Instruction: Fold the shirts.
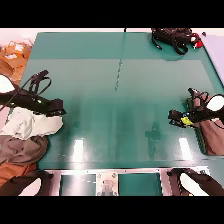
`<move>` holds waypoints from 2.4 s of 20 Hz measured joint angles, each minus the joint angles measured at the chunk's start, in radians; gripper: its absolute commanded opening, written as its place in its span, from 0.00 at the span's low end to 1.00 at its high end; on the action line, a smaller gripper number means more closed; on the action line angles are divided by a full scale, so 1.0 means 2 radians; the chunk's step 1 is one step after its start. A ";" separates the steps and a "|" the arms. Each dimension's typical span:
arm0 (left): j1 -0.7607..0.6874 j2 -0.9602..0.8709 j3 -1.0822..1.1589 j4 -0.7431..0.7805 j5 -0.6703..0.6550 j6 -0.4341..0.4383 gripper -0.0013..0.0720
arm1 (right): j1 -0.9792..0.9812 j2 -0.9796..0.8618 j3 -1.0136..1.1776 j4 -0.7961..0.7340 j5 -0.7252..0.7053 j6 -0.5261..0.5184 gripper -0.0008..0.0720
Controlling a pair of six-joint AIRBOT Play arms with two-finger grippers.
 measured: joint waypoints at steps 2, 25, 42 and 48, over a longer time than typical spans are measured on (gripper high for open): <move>0.000 0.000 0.000 0.000 0.021 0.000 0.05 | 0.000 0.000 0.000 0.000 0.000 0.000 0.04; 0.126 -0.062 -0.084 0.300 0.087 0.030 0.05 | 0.000 0.000 0.000 0.000 -0.025 0.000 0.04; -0.239 -0.114 0.271 0.036 0.091 0.038 0.95 | 0.000 0.000 0.089 0.005 0.007 -0.002 0.35; -0.246 -0.171 0.278 0.001 0.087 0.031 0.96 | 0.000 0.000 0.097 0.007 0.021 -0.002 0.63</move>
